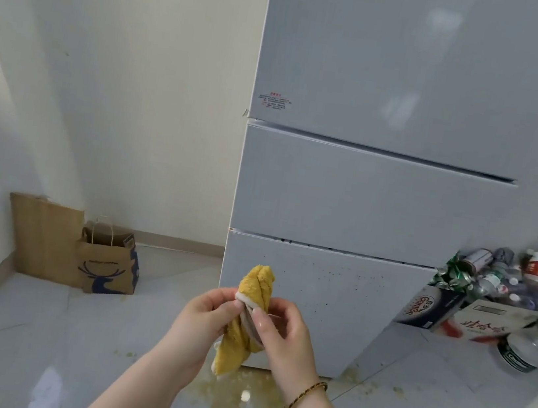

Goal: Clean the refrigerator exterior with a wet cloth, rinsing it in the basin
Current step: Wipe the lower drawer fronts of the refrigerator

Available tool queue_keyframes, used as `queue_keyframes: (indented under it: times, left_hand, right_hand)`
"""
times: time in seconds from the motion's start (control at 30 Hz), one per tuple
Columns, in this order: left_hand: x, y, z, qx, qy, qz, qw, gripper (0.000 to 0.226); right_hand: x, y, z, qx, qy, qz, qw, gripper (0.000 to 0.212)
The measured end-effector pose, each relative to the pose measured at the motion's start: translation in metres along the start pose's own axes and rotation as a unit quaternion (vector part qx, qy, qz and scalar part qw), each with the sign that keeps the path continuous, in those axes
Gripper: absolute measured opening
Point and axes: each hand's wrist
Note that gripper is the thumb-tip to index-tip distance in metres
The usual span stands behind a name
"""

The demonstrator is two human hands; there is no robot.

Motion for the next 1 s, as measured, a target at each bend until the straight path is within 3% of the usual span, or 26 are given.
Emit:
queue_keyframes:
  times: [0.1,0.23,0.4,0.5,0.67,0.9,1.0]
  left_hand:
    - [-0.029,0.005,-0.006,-0.007,-0.004,0.008,1.0,0.022]
    - [-0.071,0.013,-0.009,0.001,0.015,0.016,1.0,0.022]
    - [-0.11,0.015,-0.002,-0.003,0.043,0.011,0.999,0.017]
    - [-0.123,0.011,0.002,-0.003,0.059,0.015,0.998,0.017]
    - [-0.151,0.006,-0.001,0.028,0.057,-0.065,0.996,0.021]
    - [-0.185,-0.004,0.013,0.062,0.115,-0.119,0.984,0.021]
    - [-0.197,-0.011,0.012,0.061,0.12,-0.142,0.981,0.022]
  right_hand:
    - [-0.03,-0.008,-0.002,-0.01,-0.035,-0.002,0.999,0.041]
    - [-0.072,-0.002,-0.007,-0.04,-0.05,-0.033,0.997,0.024]
    - [-0.097,0.004,-0.021,-0.041,-0.07,-0.041,0.996,0.021]
    - [-0.111,0.002,-0.029,-0.03,-0.079,-0.112,0.99,0.01]
    - [-0.142,0.03,-0.043,-0.143,-0.118,-0.222,0.957,0.022]
    - [-0.166,0.062,-0.045,-0.184,-0.145,-0.062,0.97,0.021]
    - [-0.177,0.075,-0.047,-0.17,-0.156,-0.049,0.972,0.023]
Point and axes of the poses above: each hand's wrist, its own x-axis away from the middle knuckle, its own y-axis out of the back of the hand, z = x × y, and after that the axes turned 1 degree about y, right-handed
